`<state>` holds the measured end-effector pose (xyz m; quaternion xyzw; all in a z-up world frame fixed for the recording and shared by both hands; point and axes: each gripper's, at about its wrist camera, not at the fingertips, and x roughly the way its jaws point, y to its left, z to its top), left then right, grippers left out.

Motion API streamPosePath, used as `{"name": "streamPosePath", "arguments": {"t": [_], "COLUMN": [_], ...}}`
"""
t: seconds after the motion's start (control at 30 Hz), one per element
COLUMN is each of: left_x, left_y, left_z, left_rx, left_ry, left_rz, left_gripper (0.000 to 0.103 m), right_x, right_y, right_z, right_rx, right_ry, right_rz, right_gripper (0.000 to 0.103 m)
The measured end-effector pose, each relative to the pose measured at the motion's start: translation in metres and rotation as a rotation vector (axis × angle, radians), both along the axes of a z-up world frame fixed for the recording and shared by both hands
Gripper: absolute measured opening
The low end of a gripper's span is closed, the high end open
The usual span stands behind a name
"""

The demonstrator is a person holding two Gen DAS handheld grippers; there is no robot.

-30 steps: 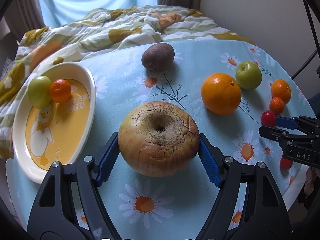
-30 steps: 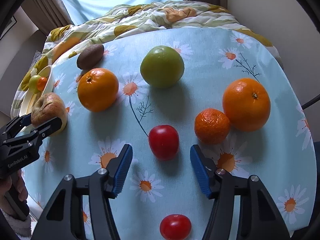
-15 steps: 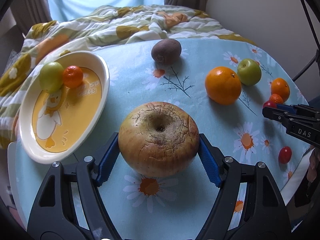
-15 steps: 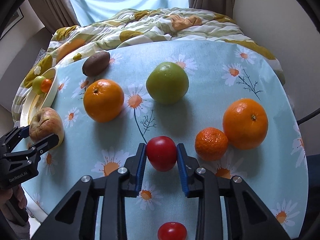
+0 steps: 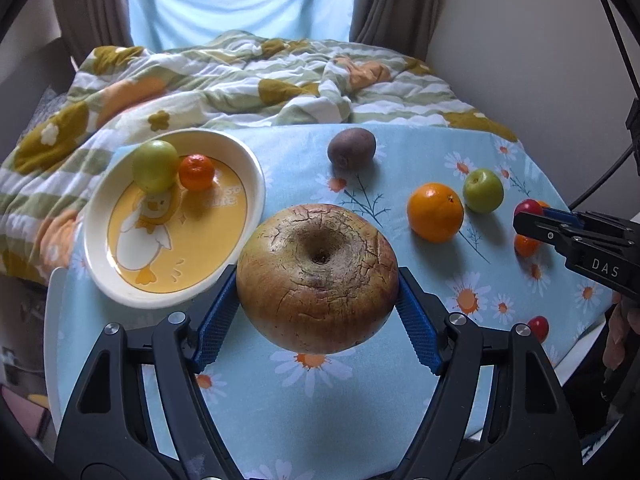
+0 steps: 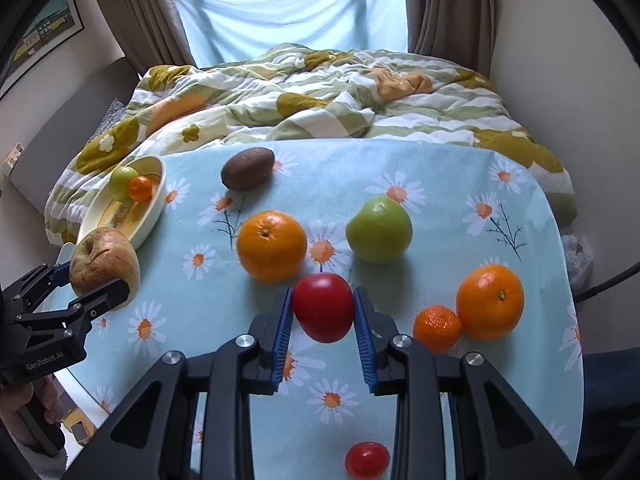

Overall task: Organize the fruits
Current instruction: 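Carry the wrinkled apple to the bowl while the right gripper grasps a red tomato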

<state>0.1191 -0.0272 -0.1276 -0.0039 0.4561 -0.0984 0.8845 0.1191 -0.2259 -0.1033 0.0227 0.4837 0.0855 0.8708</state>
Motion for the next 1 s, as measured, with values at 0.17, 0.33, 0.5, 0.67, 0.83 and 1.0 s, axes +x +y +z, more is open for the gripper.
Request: {"name": "streamPosePath", "arguments": {"t": [0.17,0.33,0.5,0.67,0.83,1.0], "left_x": [-0.004,-0.004,0.003,0.017,0.04,0.067], "left_y": [0.022,0.052,0.085,0.118,0.145,0.164], "left_z": [0.018,0.031,0.037,0.036,0.029,0.01], "left_rx": [-0.007,-0.004,0.014,0.021,0.027,0.034], "left_ry": [-0.027,-0.044,-0.056,-0.045,-0.032,-0.006], "left_rz": [0.04,0.08,0.107,0.119,0.105,0.072], "left_gripper": [0.082,0.082,0.082,0.082,0.082,0.082], "right_x": [0.004,0.01,0.019,0.031,0.044,0.057], "right_y": [0.023,0.054,0.092,0.132,0.166,0.19], "right_z": [0.019,0.031,0.038,0.044,0.043,0.036], "right_rx": [0.01,0.035,0.056,0.064,0.08,0.074], "right_ry": [-0.035,-0.039,-0.042,-0.053,-0.046,-0.031], "right_rz": [0.05,0.1,0.154,0.197,0.209,0.195], "right_gripper": [0.028,0.028,0.028,0.028,0.028,0.028]}}
